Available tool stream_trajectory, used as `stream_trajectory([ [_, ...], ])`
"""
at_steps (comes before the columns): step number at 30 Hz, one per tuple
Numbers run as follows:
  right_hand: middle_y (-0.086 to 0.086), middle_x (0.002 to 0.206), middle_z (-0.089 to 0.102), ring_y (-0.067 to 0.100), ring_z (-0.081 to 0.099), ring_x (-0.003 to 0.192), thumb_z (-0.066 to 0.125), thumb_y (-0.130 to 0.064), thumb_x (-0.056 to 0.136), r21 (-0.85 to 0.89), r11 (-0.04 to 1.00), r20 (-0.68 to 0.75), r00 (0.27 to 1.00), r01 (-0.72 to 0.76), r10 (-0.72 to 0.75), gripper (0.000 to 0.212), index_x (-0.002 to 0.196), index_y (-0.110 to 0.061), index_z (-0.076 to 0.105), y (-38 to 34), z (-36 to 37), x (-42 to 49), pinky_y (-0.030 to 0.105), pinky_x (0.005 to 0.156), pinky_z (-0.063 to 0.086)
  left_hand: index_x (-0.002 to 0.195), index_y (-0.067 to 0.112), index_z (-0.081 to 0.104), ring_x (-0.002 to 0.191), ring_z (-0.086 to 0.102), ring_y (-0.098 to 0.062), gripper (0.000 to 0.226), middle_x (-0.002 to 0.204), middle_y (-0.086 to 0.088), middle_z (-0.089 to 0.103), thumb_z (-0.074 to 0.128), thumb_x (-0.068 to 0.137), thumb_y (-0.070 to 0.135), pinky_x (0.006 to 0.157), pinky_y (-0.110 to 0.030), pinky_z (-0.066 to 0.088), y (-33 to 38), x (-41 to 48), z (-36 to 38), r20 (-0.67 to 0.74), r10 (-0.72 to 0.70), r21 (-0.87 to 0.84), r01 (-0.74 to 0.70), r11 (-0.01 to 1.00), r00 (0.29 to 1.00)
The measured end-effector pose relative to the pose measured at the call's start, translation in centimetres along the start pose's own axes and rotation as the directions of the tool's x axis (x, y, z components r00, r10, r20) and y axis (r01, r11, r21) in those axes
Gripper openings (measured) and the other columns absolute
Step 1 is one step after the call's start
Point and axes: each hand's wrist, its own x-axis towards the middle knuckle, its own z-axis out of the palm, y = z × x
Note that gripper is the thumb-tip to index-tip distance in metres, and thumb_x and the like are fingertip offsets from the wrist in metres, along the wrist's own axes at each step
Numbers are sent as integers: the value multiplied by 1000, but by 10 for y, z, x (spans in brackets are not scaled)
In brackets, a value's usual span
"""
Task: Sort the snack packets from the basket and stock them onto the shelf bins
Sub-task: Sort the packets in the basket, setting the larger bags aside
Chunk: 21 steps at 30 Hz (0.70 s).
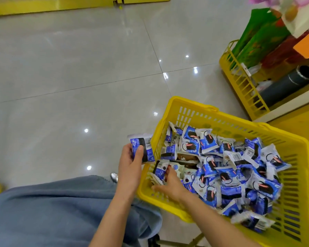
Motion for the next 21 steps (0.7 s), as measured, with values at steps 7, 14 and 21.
stream_trajectory([
  [7, 12, 126, 54, 27, 53, 116, 83, -23, 67, -91, 984, -57, 987, -156, 151, 76, 129, -6, 42, -4, 7, 31, 42, 99, 45, 91, 29, 53, 82, 66, -5, 10, 94, 6, 65, 47, 95, 22, 62, -13, 51, -1, 5, 0, -12, -8, -3, 8, 1000, 1000],
  [14, 12, 122, 57, 16, 54, 102, 65, -14, 86, 19, 997, -117, 990, -79, 81, 41, 120, -8, 42, 8, 7, 30, 27, 87, 46, 92, 31, 52, 87, 65, -6, 11, 97, 7, 64, 46, 96, 23, 64, -13, 51, 0, 6, 2, -21, -16, 3, 16, 1000, 1000],
  [21, 7, 110, 57, 14, 60, 89, 55, -13, 92, 175, 976, -69, 988, -128, 142, 26, 117, -11, 51, 4, -25, 15, 26, 65, 57, 93, 30, 52, 88, 65, -8, 12, 99, 4, 65, 46, 96, 21, 66, -16, 53, 7, -1, 5, -31, 20, 1, -20, 1000, 999],
])
